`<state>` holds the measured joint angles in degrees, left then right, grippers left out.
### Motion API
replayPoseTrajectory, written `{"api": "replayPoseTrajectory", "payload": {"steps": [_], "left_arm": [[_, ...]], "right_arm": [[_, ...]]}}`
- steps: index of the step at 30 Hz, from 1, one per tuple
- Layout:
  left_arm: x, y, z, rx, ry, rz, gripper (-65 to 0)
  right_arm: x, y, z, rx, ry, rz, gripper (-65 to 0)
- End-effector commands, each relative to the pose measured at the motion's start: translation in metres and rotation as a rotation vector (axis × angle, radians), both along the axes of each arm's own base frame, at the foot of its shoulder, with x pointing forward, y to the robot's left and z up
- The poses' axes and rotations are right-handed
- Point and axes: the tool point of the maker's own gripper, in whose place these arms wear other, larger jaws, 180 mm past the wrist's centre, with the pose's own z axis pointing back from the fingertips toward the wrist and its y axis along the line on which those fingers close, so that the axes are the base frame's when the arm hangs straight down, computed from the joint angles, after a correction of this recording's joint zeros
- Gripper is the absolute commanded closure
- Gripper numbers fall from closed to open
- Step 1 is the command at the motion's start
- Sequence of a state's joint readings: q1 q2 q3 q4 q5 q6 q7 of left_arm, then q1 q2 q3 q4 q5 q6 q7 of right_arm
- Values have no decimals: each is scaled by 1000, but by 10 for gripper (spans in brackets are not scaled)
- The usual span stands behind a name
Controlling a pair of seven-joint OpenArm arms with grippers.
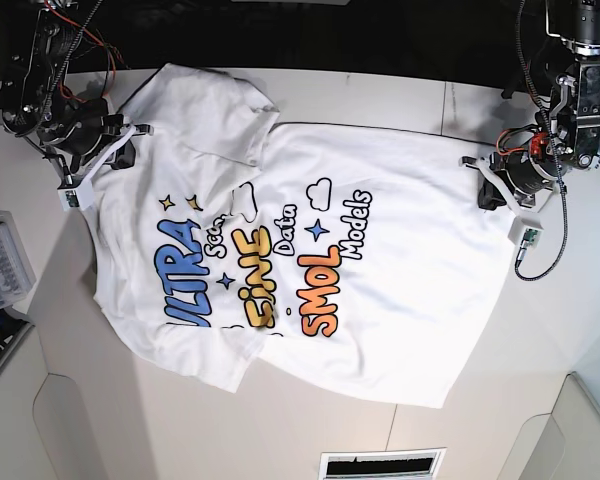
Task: Layout the t-shirt on the table in an organized manner, then fold the t-shirt properly
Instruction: 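Drag the grasped fabric with the left gripper away from the right gripper, then hold the shirt shoulders with both grippers and pull them apart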
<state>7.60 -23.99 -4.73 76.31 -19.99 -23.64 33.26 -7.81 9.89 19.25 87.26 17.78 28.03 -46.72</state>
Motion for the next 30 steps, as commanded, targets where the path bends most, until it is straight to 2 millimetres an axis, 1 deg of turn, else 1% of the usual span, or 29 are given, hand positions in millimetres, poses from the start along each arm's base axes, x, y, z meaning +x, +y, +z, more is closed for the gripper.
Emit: {"api": "replayPoseTrajectory", "payload": {"steps": [1, 4, 8, 12, 17, 21, 30], "left_arm": [[-17, 13, -9, 60, 83, -4, 0], [-27, 13, -14, 61, 108, -5, 0], [-36, 13, -17, 63, 129, -9, 0], [-50, 7, -16, 65, 133, -31, 0], [-65, -3, -10, 68, 128, -63, 0], [-78, -5, -8, 77, 139, -58, 0], [-101, -4, -15, 85, 201, -64, 0]], "right_arm": [[3, -9, 6, -16, -25, 4, 0], [-12, -24, 1, -55, 11, 14, 0], [-22, -42, 1, -96, 36, 25, 0], [-33, -52, 0, -95, 56, 28, 0], [-43, -53, -3, -86, 92, 31, 0], [-53, -53, -6, -87, 122, 34, 0], [-89, -47, -18, -52, 202, 52, 0]]}}
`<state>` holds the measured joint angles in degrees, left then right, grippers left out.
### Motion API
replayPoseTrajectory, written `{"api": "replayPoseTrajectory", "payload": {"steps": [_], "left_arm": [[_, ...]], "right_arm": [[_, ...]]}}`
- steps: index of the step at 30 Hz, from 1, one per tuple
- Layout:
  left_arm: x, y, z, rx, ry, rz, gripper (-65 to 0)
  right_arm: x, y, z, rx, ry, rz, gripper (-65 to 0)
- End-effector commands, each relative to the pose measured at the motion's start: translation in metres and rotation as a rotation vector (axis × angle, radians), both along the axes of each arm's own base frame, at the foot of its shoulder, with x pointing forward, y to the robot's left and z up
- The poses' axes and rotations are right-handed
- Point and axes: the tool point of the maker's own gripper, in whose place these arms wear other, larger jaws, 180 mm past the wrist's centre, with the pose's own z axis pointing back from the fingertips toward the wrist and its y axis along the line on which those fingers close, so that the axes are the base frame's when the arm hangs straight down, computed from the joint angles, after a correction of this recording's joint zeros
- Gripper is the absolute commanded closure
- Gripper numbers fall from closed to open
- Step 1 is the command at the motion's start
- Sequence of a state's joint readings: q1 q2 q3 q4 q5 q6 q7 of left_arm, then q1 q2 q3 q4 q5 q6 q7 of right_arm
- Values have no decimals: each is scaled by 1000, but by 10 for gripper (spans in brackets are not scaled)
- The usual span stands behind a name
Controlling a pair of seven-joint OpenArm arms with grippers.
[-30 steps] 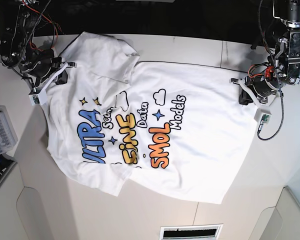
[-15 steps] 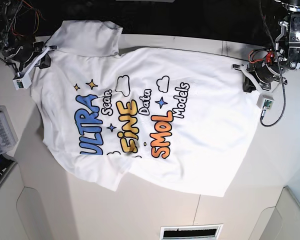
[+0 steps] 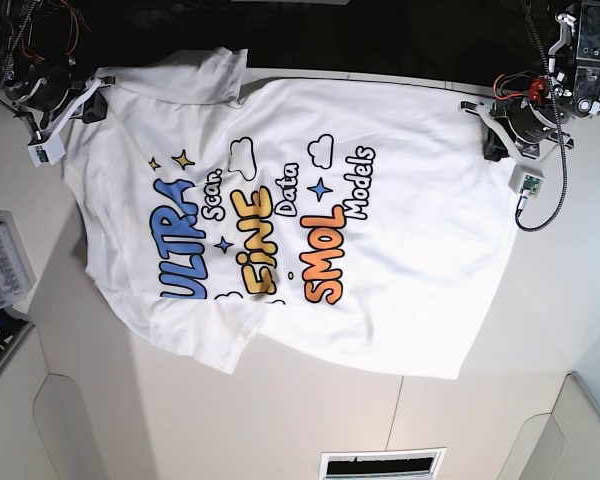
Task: Layout the t-shirt on the table in an organized manner, then fold the t-shirt properly
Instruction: 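Hold the shirt shoulders with both grippers and pull them apart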
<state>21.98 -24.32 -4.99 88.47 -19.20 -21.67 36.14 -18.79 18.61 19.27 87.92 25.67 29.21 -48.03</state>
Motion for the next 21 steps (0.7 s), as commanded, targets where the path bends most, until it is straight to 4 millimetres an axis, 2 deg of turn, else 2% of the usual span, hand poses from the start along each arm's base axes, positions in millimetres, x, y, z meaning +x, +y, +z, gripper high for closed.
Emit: {"api": "replayPoseTrajectory", "payload": {"steps": [1, 6, 10, 14, 21], "left_arm": [[-27, 9, -11, 44, 106, -6, 0], [-44, 25, -12, 58, 125, 36, 0], [-45, 45, -5, 70, 100, 84, 0], [-33, 50, 3, 40, 54, 115, 0], [3, 44, 16, 11, -22, 118, 0]], "right_arm": [[-15, -7, -4, -34, 54, 20, 0], [-28, -13, -6, -45, 80, 9, 0], [-25, -34, 0, -84, 67, -16, 0], [-15, -43, 9, -66, 33, -41, 0], [-2, -29, 14, 11, -9, -62, 0]]}}
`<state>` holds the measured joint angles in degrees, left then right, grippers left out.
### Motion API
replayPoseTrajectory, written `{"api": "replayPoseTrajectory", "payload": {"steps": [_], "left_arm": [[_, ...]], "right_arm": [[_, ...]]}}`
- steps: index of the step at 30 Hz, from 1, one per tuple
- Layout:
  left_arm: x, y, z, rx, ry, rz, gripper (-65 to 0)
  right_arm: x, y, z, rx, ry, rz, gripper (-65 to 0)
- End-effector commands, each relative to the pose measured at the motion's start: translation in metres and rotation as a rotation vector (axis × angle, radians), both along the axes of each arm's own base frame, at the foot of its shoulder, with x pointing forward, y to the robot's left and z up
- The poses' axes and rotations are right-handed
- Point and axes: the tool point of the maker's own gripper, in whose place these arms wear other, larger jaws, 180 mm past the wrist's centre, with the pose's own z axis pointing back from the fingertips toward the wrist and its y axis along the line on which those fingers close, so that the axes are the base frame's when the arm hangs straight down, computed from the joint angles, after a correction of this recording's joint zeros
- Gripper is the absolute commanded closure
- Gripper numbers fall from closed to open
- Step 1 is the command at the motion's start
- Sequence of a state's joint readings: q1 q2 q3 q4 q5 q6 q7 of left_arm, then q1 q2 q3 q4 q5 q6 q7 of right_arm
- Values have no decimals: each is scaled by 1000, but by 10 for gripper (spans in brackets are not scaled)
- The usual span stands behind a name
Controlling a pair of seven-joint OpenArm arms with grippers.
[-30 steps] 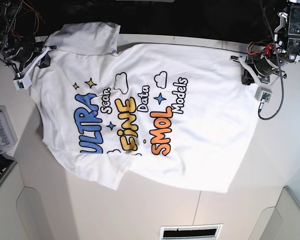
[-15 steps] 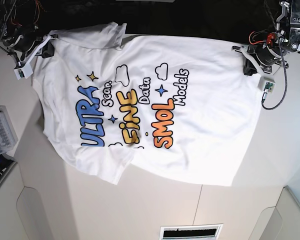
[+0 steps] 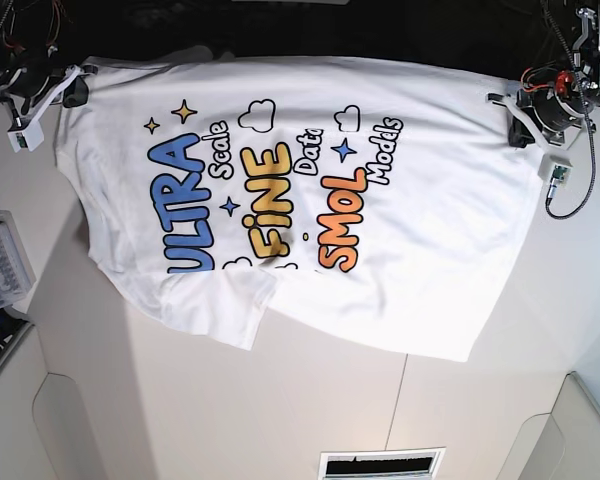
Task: Layout the t-shirt on the table in an organized manner, then fold the t-shirt properly
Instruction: 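Hold the shirt shoulders with both grippers and pull them apart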
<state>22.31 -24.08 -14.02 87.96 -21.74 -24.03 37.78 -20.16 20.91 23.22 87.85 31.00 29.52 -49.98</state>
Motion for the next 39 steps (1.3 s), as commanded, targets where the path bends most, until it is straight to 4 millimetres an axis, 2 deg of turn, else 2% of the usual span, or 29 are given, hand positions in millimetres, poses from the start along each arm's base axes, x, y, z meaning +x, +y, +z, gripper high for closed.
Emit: {"api": "replayPoseTrajectory", "payload": {"steps": [1, 5, 9, 17, 24, 29, 33, 35, 39], "left_arm": [[7, 4, 5, 10, -10, 1, 0], [30, 4, 15, 11, -61, 1, 0], [46, 4, 24, 10, -99, 2, 0], [72, 4, 39, 11, -153, 3, 0], [68, 5, 36, 16, -125, 4, 0], [78, 3, 47, -1, -191, 6, 0], [50, 5, 29, 18, -1, -23, 0], [42, 4, 26, 11, 29, -34, 0], [49, 6, 46, -10, -85, -31, 0]], "right_arm": [[6, -5, 6, -4, -19, -2, 0], [19, -2, 10, 3, -49, -6, 0], [33, 9, 12, 31, -87, -20, 0], [58, 29, 13, 65, -133, -37, 0], [56, 27, -8, 97, -76, -78, 0], [56, 28, -10, 116, -68, -88, 0], [54, 29, -11, 117, -58, -85, 0], [57, 30, -9, 125, -67, -87, 0], [56, 31, -10, 130, -65, -89, 0]]}}
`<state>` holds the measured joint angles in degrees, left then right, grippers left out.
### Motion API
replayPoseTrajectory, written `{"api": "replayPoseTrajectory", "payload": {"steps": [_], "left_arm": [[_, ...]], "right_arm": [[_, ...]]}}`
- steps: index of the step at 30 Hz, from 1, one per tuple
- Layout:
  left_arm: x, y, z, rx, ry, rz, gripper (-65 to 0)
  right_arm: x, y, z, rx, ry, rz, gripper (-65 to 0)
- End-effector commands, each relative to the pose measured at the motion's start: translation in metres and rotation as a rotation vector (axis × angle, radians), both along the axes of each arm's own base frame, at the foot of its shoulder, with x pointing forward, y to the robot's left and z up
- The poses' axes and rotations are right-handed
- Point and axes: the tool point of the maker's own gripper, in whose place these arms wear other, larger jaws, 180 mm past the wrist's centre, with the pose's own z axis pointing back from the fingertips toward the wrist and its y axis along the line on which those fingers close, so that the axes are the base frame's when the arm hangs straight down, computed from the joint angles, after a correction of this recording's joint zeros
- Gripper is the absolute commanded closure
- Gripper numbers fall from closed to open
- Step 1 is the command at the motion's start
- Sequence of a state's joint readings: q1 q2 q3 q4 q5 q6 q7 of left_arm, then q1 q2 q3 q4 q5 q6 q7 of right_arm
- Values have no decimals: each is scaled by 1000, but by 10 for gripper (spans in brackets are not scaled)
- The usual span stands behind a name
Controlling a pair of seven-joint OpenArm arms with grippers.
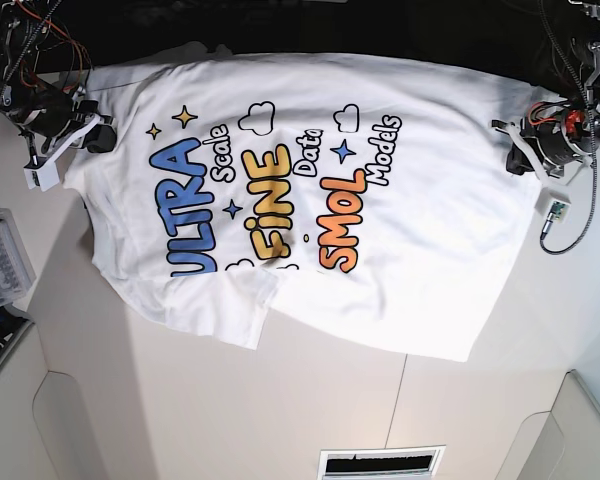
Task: Layout the t-shirt on the table in an organized manner, then fold the t-shirt properly
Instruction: 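Hold the shirt shoulders with both grippers and pull them apart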
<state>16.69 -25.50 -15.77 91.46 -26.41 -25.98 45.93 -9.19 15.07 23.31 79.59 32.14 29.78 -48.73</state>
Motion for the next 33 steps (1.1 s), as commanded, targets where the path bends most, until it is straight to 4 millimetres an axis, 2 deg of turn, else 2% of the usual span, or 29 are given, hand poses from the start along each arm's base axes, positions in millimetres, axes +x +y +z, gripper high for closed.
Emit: {"api": "replayPoseTrajectory", "payload": {"steps": [1, 4, 10, 16, 19, 24, 33], "left_arm": [[9, 6, 16, 18, -50, -10, 0], [1, 7, 15, 39, 5, -18, 0], [-18, 12, -3, 38, 102, 1, 0], [-24, 21, -24, 0, 120, 52, 0], [-15, 25, -27, -14, 104, 77, 0], [13, 31, -23, -34, 63, 111, 0], [43, 32, -19, -61, 13, 131, 0]], "right_arm": [[-7, -7, -3, -27, 33, 6, 0], [-7, -7, -3, -29, 35, 6, 0], [-6, -6, -2, -25, 31, 5, 0], [-3, -6, -2, -26, 25, 4, 0], [3, -7, 0, -35, 3, -2, 0], [11, -13, 2, -69, -10, -13, 0], [42, -18, 12, -97, -67, -57, 0]]}}
